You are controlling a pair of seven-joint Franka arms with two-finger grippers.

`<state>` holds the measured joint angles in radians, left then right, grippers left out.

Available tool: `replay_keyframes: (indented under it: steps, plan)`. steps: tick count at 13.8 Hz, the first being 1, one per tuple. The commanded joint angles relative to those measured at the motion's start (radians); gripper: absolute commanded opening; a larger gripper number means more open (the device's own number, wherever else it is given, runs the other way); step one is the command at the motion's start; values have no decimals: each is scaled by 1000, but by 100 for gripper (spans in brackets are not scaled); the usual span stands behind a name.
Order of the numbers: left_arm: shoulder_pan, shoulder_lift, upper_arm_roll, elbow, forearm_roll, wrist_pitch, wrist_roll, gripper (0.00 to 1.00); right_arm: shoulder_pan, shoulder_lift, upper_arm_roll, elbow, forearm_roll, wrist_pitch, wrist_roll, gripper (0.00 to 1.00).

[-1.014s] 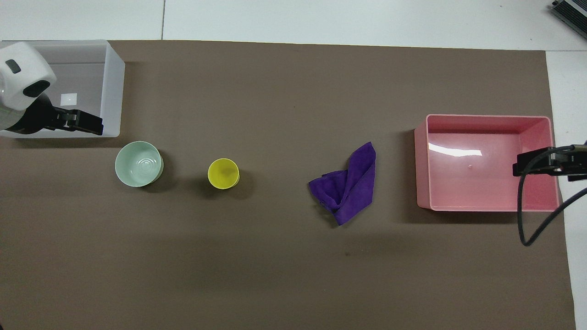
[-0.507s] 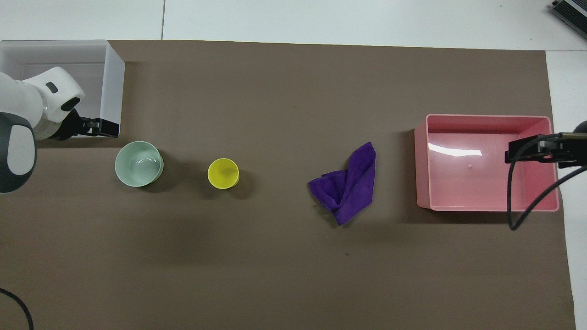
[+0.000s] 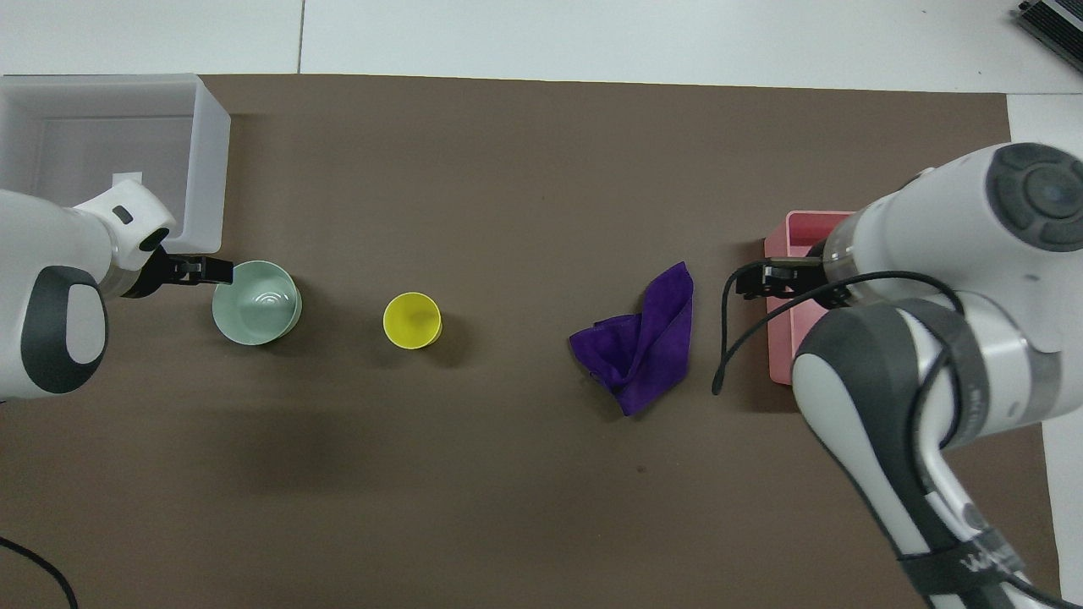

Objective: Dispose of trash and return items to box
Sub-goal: 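Grasp the green bowl rim with the left gripper while the right gripper reaches the cloth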

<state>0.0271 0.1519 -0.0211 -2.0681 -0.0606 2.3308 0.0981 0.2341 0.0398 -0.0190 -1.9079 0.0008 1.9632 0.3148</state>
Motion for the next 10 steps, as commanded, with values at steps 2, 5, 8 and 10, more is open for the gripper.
replay_keyframes:
  steps: [2, 5, 8, 10]
  plan:
    - [1, 7, -8, -72, -64, 94, -8, 100, 77, -14, -1, -126, 18, 159, 70, 100]
    - [-4, 41, -8, -73, -65, 93, -6, 97, 158, 46, -1, -140, 19, 227, 108, 100]
    - [-6, 40, -8, -63, -65, 32, -8, 0, 197, 100, -1, -187, 19, 359, 144, 100]
    - [-6, 34, -10, -61, -65, 7, -9, 0, 232, 118, -1, -226, 19, 408, 159, 100]
